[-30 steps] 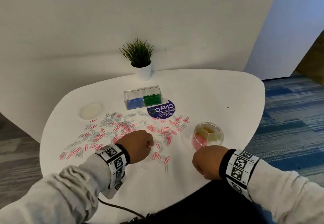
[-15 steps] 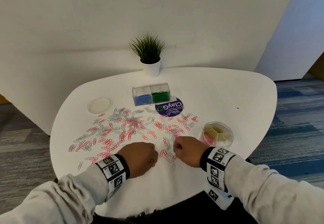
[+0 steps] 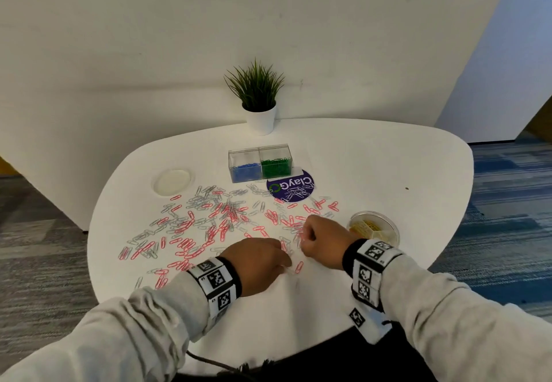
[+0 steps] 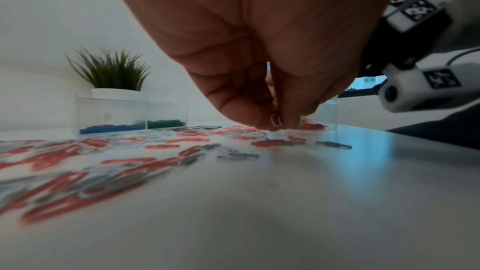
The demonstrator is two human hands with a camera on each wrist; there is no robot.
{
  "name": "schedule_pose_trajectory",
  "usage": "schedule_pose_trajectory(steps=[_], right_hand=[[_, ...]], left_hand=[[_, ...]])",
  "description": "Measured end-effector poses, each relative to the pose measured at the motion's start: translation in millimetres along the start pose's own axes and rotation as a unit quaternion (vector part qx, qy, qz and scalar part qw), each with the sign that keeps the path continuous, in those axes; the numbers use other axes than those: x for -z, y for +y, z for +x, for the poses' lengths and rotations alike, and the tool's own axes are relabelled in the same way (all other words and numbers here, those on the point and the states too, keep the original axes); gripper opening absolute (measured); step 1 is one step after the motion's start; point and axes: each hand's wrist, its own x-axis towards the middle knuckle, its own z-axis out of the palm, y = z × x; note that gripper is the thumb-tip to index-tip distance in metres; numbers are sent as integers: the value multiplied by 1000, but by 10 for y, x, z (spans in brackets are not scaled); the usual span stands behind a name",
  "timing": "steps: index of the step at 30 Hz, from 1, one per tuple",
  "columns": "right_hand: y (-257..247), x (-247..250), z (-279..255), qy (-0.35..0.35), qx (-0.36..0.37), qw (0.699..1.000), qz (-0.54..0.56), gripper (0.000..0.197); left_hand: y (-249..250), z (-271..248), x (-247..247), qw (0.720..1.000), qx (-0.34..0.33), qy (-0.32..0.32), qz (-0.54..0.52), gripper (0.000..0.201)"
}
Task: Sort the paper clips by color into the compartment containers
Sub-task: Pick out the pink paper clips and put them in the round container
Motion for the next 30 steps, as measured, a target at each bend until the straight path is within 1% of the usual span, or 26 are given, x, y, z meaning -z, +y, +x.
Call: schedule_pose_trajectory(steps=[1, 3, 5, 7, 9, 10, 12, 13, 15, 16, 17, 18, 19, 20, 21, 22, 23, 24, 26, 28, 30], right_hand=[[26, 37, 16, 6, -11, 1000, 28, 2], [46, 53, 47, -8, -15, 999, 33, 13], [43, 12, 55, -38, 22, 999, -28, 19], [20, -62, 33, -61, 77, 989, -114, 22], [14, -137, 24, -68, 115, 976, -174, 25], [7, -164, 20, -68, 123, 971, -192, 26], [1, -220, 25, -57, 141, 964, -218, 22], [6, -255, 32, -48, 151, 961, -227, 19], [19, -320, 33, -38, 159, 958, -237, 15], [18, -340, 22, -39, 158, 958, -235, 15], [20, -353, 19, -42, 154, 960, -232, 16], [7, -340, 10, -47, 147, 963, -222, 17], [-20, -297, -3, -49, 139, 969, -199, 17], [-55, -215, -20, -45, 130, 977, -165, 16], [-84, -100, -34, -35, 124, 983, -128, 15], [-107, 50, -61, -22, 115, 989, -95, 14], [-111, 224, -96, -6, 104, 992, -75, 13], [-89, 411, -136, 10, 94, 993, -70, 13], [37, 771, -235, 24, 68, 992, -108, 12], [225, 1015, -338, 9, 22, 983, -181, 12], [399, 1097, -416, -20, -25, 973, -229, 10]], left_hand=[[36, 29, -2, 1000, -1, -7, 20, 30], [101, 27, -25, 998, -7, -30, 56, 30], [128, -28, -63, 994, -27, -38, 95, 27], [100, -94, -117, 992, -40, -30, 116, 22], [60, -153, -154, 990, -48, -33, 126, 20], [51, -176, -158, 990, -50, -35, 127, 20], [43, -215, -120, 995, -36, -28, 94, 21], [32, -224, -82, 998, -14, -23, 57, 21], [-27, -237, 10, 997, 63, -10, -50, 16], [-64, -235, 56, 986, 111, -4, -120, 14], [-101, -228, 89, 962, 166, 1, -215, 14], [-130, -219, 107, 916, 220, 5, -336, 14], [-140, -216, 124, 851, 261, 8, -455, 14], [-138, -218, 138, 787, 287, 10, -547, 13], [-133, -227, 158, 742, 298, 10, -601, 11], [-134, -235, 168, 721, 299, 6, -625, 9], [-130, -235, 170, 717, 296, 0, -631, 9], [-127, -230, 165, 720, 291, -2, -630, 8], [-118, -202, 154, 733, 287, -2, -616, 8], [-75, -151, 158, 751, 286, -4, -595, 8], [-9, -72, 170, 760, 282, -4, -586, 8]])
